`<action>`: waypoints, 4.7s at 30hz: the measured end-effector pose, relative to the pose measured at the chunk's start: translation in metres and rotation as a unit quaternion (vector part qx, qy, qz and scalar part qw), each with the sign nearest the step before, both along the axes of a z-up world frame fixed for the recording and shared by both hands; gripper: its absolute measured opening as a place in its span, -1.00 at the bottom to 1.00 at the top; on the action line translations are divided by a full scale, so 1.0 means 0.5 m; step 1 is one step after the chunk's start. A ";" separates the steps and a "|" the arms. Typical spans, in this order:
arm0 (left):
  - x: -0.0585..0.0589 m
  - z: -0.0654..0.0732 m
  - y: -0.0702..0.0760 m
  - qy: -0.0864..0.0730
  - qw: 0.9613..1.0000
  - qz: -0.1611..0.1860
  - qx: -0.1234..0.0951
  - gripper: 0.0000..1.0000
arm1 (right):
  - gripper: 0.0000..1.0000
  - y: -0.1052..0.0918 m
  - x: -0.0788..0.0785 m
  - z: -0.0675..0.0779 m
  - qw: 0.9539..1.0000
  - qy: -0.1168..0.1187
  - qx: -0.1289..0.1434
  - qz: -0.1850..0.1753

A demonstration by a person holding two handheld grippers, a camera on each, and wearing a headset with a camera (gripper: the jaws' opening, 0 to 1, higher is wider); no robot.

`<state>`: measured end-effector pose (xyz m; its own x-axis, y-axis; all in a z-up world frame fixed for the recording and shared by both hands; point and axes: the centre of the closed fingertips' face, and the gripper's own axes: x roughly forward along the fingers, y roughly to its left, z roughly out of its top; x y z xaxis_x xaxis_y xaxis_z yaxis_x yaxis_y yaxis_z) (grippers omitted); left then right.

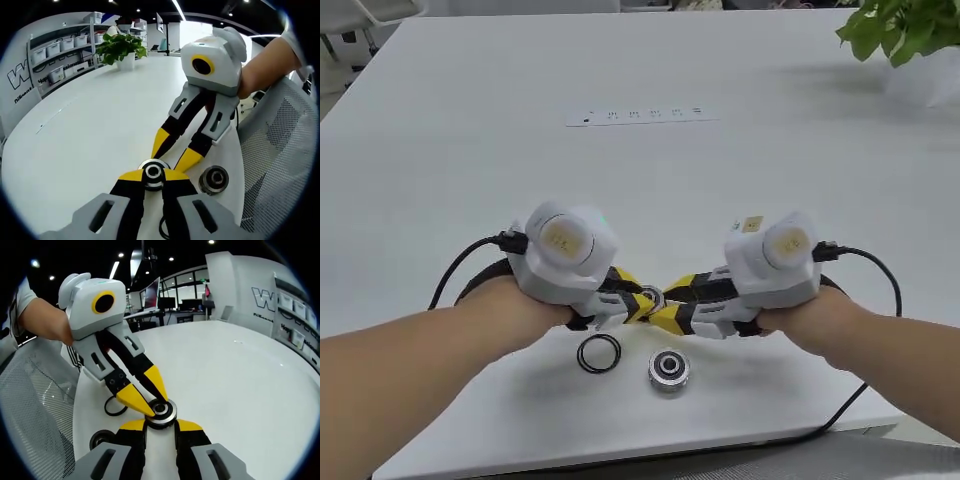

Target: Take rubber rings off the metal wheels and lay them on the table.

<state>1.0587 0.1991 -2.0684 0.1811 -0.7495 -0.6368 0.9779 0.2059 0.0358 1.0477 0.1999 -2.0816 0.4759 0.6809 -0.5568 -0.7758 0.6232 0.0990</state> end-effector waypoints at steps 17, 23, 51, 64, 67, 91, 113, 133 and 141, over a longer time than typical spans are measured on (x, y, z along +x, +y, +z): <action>-0.001 0.001 0.000 0.001 1.000 0.002 -0.003 -0.84 | -0.79 -0.008 -0.005 -0.005 1.000 0.007 -0.001 0.002; -0.001 0.001 0.000 0.000 1.000 0.003 -0.003 -0.84 | -0.89 -0.011 -0.007 -0.005 1.000 0.013 0.003 -0.002; 0.000 0.001 0.000 -0.006 1.000 0.012 0.002 -0.84 | -1.00 -0.029 0.014 0.016 0.988 0.076 0.090 -0.097; 0.000 0.001 0.000 -0.007 1.000 0.018 0.003 -0.84 | -1.00 -0.022 0.015 0.023 0.989 0.070 0.088 -0.096; -0.001 0.001 0.000 -0.006 1.000 0.018 0.005 -0.84 | -1.00 -0.022 0.014 0.023 0.989 0.069 0.089 -0.093; 0.000 0.001 0.001 -0.006 1.000 0.020 0.003 -0.84 | -1.00 0.008 0.012 0.043 0.988 0.063 0.116 -0.076; -0.010 0.015 0.005 0.008 1.000 0.021 -0.006 -0.70 | -1.00 -0.004 0.015 0.055 0.986 0.061 0.124 -0.089; -0.033 0.097 0.045 -0.004 0.999 0.017 -0.050 -0.23 | -1.00 0.000 0.004 0.093 0.984 0.054 0.147 -0.087; -0.049 0.134 0.069 -0.002 0.997 0.020 -0.072 -0.02 | -1.00 0.010 -0.006 0.111 0.984 0.050 0.153 -0.079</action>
